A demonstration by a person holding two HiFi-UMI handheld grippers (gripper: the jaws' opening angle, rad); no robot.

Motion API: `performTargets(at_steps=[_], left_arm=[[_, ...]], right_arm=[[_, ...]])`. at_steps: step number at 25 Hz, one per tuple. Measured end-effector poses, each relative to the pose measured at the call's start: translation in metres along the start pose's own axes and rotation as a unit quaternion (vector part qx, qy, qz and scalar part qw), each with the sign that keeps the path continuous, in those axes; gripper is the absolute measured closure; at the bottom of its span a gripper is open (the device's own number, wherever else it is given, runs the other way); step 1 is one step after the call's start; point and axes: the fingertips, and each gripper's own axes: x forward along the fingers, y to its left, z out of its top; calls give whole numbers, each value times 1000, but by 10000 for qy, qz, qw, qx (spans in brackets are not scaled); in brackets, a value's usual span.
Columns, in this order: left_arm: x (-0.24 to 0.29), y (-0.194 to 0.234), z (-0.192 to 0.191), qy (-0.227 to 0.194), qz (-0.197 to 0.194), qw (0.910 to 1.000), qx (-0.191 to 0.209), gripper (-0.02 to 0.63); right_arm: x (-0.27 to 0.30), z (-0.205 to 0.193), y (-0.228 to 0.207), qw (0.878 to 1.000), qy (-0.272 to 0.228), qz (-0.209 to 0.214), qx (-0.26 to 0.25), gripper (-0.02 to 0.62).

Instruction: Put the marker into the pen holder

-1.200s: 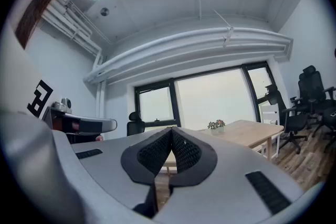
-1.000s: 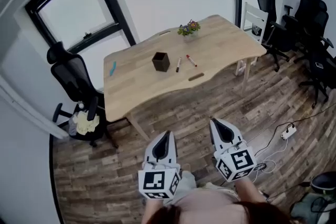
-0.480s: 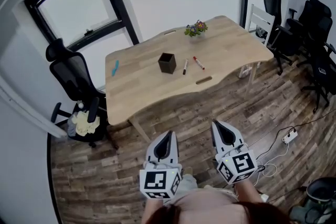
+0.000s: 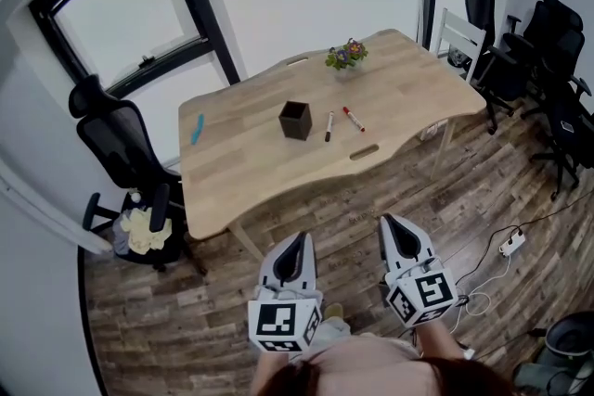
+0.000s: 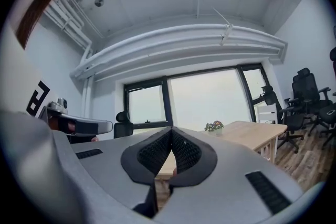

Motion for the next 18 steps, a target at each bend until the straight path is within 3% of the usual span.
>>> performTargets(at_steps=[18], left_arm=[[70,34,3,131,-653,9977,124,604]], right_arm=[[70,-7,-17,9993,46,-363,86,595]])
